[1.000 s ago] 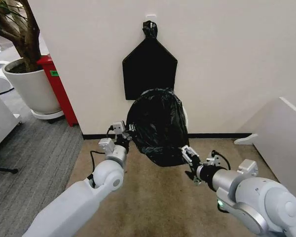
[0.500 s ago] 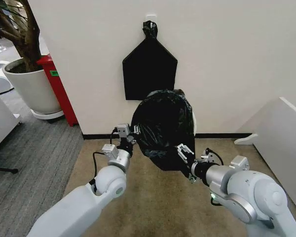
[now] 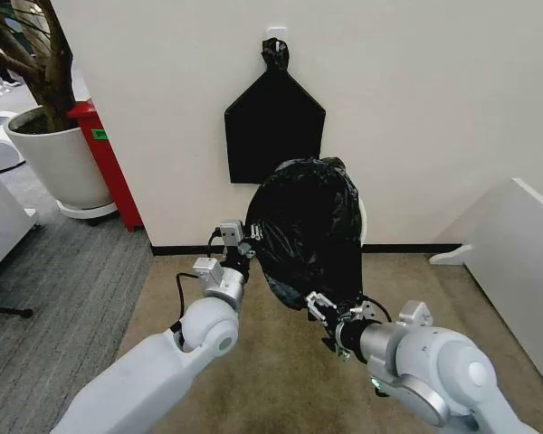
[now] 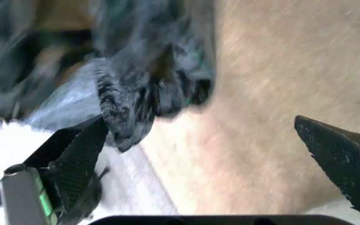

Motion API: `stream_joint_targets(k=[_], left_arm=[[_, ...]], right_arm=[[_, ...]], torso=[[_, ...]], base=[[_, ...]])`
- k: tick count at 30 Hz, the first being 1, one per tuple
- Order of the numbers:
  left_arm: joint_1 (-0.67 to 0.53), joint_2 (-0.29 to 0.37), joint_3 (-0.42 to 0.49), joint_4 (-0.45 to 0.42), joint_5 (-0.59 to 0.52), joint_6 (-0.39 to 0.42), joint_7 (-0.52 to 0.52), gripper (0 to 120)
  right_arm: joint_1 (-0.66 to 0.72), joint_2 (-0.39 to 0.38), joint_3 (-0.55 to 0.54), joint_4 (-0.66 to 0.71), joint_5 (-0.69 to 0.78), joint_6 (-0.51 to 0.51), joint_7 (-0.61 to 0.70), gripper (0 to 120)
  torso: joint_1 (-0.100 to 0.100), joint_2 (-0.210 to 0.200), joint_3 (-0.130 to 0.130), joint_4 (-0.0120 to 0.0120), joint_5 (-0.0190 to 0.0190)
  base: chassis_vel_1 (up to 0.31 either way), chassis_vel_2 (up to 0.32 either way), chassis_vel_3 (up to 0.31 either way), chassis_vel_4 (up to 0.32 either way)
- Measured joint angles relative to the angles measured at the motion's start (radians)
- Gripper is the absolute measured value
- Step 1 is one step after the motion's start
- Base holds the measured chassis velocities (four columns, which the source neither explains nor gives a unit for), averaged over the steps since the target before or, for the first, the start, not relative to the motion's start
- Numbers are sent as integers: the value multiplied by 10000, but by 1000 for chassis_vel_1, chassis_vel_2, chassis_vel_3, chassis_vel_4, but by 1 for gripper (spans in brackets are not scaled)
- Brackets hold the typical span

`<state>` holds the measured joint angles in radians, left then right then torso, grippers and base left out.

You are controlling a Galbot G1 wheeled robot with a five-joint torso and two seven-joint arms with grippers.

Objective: Place the garbage bag over the trash bin.

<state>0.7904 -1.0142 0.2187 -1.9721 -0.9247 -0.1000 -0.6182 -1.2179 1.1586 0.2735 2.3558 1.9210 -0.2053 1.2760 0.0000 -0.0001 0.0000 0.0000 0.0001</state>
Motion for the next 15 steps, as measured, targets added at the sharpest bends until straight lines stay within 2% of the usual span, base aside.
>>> stream_joint_targets(k=[3,4,7,8,9,14,15], left_arm=[[27,-17,-175,-302,-1400,364,-819,0],[27,-17,-175,-302,-1400,364,-819,0],[81,-22,-499,-519,-3156,740,-1781,0],[91,-17,-541,-540,-3346,787,-1884,0],[114,-2,-690,-620,-4020,920,-2258,0],[175,82,-986,-803,-5295,1129,-2892,0],[180,112,-1146,-900,-5985,1215,-3224,0]], right_arm=[[-43,-74,171,-211,-578,-180,-104,100],[-43,-74,171,-211,-578,-180,-104,100],[-351,-190,288,-200,-1840,-521,-711,100],[-393,-203,296,-186,-2044,-571,-795,100],[-554,-255,307,-161,-2794,-768,-1142,100],[-895,-325,303,-294,-4384,-1182,-2112,100],[-964,-350,302,-414,-4828,-1293,-2335,100]], torso=[[0,0,0,1,0],[0,0,0,1,0],[0,0,0,0,-1],[0,0,0,0,-1],[0,0,0,0,-1],[0,0,0,0,-1],[0,0,0,0,-1]], base=[[0,0,0,0],[0,0,0,0],[0,0,0,0],[0,0,0,0],[0,0,0,0],[0,0,0,0],[0,0,0,0]])
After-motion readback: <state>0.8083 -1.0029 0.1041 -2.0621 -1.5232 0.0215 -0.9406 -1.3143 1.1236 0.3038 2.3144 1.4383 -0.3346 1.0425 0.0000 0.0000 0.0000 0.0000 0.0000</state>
